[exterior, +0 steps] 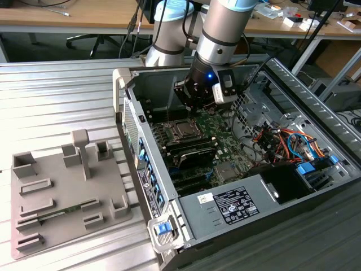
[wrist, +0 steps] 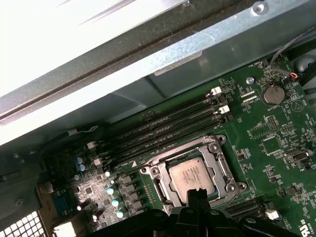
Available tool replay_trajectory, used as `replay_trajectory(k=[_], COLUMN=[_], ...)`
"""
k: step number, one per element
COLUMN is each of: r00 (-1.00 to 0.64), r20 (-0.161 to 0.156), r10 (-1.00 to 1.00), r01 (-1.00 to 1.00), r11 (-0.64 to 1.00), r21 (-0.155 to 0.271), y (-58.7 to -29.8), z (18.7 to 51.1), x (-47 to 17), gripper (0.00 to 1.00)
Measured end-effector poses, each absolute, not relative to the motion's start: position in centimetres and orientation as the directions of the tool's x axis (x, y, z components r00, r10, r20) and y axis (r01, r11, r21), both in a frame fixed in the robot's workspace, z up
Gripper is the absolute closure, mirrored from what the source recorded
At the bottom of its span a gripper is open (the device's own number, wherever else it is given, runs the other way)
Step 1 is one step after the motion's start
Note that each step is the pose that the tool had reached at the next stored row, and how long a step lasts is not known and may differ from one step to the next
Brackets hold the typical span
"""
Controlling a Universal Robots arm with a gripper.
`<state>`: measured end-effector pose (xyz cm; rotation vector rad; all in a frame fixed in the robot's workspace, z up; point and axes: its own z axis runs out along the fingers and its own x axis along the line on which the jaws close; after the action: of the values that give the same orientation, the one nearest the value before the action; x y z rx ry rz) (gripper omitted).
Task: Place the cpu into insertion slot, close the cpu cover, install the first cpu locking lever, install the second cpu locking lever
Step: 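Install the first cpu locking lever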
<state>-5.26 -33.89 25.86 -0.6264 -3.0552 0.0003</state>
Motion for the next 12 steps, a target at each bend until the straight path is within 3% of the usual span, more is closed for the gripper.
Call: replay_trajectory(k=[12], r00=[-0.928], r20=[0.022], r10=[0.371], r01=[0.371], r11=[0.929], r21=[-0.005], y=[-33.89], z=[25.86], x=[-5.26], gripper=[0.89])
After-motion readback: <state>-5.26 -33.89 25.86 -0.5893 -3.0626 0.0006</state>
